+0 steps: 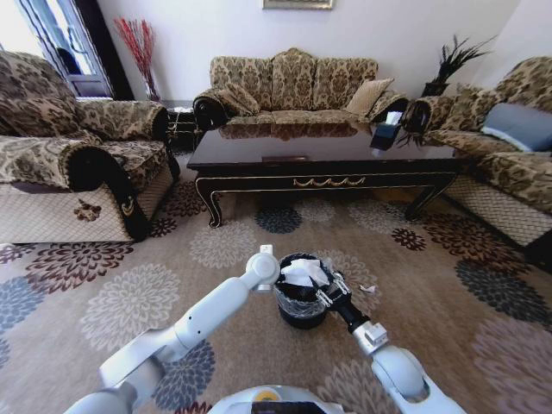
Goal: Move to the front of the table and pick up the trash from the floor, then place it into the trash bin.
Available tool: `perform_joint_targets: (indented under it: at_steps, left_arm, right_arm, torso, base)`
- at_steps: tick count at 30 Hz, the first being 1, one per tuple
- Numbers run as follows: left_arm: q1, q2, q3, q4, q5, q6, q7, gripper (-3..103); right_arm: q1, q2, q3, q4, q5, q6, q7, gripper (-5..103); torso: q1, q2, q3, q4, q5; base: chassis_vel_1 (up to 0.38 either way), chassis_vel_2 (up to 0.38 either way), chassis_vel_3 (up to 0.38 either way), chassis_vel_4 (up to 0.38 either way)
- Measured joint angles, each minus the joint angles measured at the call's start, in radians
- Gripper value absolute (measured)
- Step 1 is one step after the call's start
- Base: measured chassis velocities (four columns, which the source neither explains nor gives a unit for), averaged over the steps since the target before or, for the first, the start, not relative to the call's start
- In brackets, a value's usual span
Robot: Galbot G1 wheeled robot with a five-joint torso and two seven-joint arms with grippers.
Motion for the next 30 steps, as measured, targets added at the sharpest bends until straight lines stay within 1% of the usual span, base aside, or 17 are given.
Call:
perform_joint_targets:
  at_steps: [1,2,3,4,5,7,8,9,10,11,17,20,22,23,27,28,30]
  left_arm:
    - [0.000,0.000,0.000,0.000,0.000,0.000,0.000,0]
    - [0.002,0.001,-0.001,0.000,0.000,0.000,0.000,0]
    - [0.006,0.002,-0.003,0.000,0.001,0.000,0.001,0]
    - [0.008,0.002,-0.003,0.000,0.001,0.000,0.001,0]
    - [0.009,0.002,-0.003,0.000,0.002,0.001,0.001,0]
    - [0.009,0.002,-0.003,0.000,0.002,0.001,0.001,0]
    - [0.010,-0.001,-0.003,-0.001,0.003,0.001,0.001,0]
    - [0.010,-0.004,-0.003,-0.001,0.003,0.001,0.001,0]
    - [0.010,-0.006,-0.003,-0.001,0.004,0.001,0.001,0]
    - [0.010,-0.007,-0.003,-0.001,0.004,0.001,0.002,0]
    - [0.014,0.000,-0.008,-0.001,0.004,0.001,0.003,0]
    - [0.024,0.028,-0.026,-0.010,0.004,0.003,0.004,0]
    - [0.034,0.058,-0.044,-0.021,0.000,0.006,0.004,0]
    - [0.034,0.058,-0.044,-0.021,0.000,0.006,0.004,0]
    - [0.059,0.095,-0.090,-0.040,-0.007,0.010,0.004,0]
    - [0.059,0.095,-0.090,-0.040,-0.007,0.010,0.004,0]
    - [0.075,0.116,-0.120,-0.055,-0.011,0.012,0.005,0]
  right_arm:
    - [0.000,0.000,0.000,0.000,0.000,0.000,0.000,61]
    - [-0.001,-0.001,0.000,0.004,0.001,-0.001,0.000,66]
    - [-0.004,-0.001,0.000,0.012,0.005,-0.003,-0.001,77]
    - [-0.005,-0.001,0.000,0.014,0.007,-0.003,-0.001,77]
    - [-0.006,-0.001,-0.001,0.017,0.009,-0.004,-0.002,82]
    - [-0.006,-0.001,-0.001,0.017,0.009,-0.004,-0.002,82]
    - [-0.008,-0.001,-0.004,0.021,0.013,-0.005,-0.004,93]
    - [-0.008,-0.001,-0.005,0.022,0.015,-0.006,-0.005,93]
    - [-0.008,0.000,-0.007,0.025,0.021,-0.007,-0.005,97]
    - [-0.008,0.000,-0.009,0.028,0.030,-0.010,-0.005,99]
    - [-0.001,0.010,-0.010,0.032,0.069,-0.019,0.001,100]
    - [0.016,0.016,0.002,0.018,0.097,-0.024,0.016,100]
    - [0.039,0.020,0.015,-0.003,0.139,-0.033,0.033,100]
    - [0.039,0.020,0.015,-0.003,0.139,-0.033,0.033,100]
    - [0.107,0.022,0.037,-0.083,0.248,-0.056,0.074,100]
    - [0.107,0.022,0.037,-0.083,0.248,-0.056,0.074,100]
    - [0.166,0.018,0.047,-0.157,0.339,-0.112,0.147,100]
  torso:
    - [0.000,0.000,0.000,0.0000,0.0000]
    - [0.000,0.000,0.000,0.0000,0.0000]
    - [0.000,0.000,0.000,0.0000,-0.0001]
    - [0.000,0.000,0.000,-0.0001,0.0000]
    - [0.000,0.000,0.000,-0.0001,-0.0001]
    - [0.000,0.000,0.000,-0.0001,-0.0001]
    - [0.000,0.000,0.000,-0.0001,0.0000]
    - [0.000,0.000,0.000,-0.0001,-0.0001]
    - [0.000,0.000,0.000,-0.0002,0.0000]
    - [0.000,0.000,0.000,-0.0002,0.0000]
    - [0.000,0.000,0.000,-0.0003,-0.0001]
    - [0.000,0.000,0.000,-0.0002,-0.0001]
    - [0.000,0.000,0.000,-0.0001,-0.0001]
    - [0.000,0.000,0.000,-0.0001,-0.0001]
    - [0.000,0.000,0.000,0.0001,0.0000]
    - [0.000,0.000,0.000,0.0001,0.0000]
    - [0.000,0.000,0.000,0.0000,0.0000]
  base:
    - [0.000,0.000,0.000,0.000]
    - [0.000,0.000,0.000,0.000]
    - [0.000,0.000,0.000,0.000]
    - [0.000,0.000,0.000,0.000]
    - [0.000,0.000,0.000,0.000]
    - [0.000,0.000,0.000,0.000]
    - [0.000,0.000,0.000,0.000]
    - [0.000,0.000,0.000,0.000]
    - [0.000,0.000,0.000,0.000]
    - [0.000,0.000,0.000,0.000]
    - [0.000,0.000,0.000,0.000]
    - [0.000,0.000,0.000,0.000]
    - [0.000,0.000,0.000,0.000]
    - [0.000,0.000,0.000,0.000]
    - [0.000,0.000,0.000,0.000]
    - [0.000,0.000,0.000,0.000]
    - [0.000,0.000,0.000,0.000]
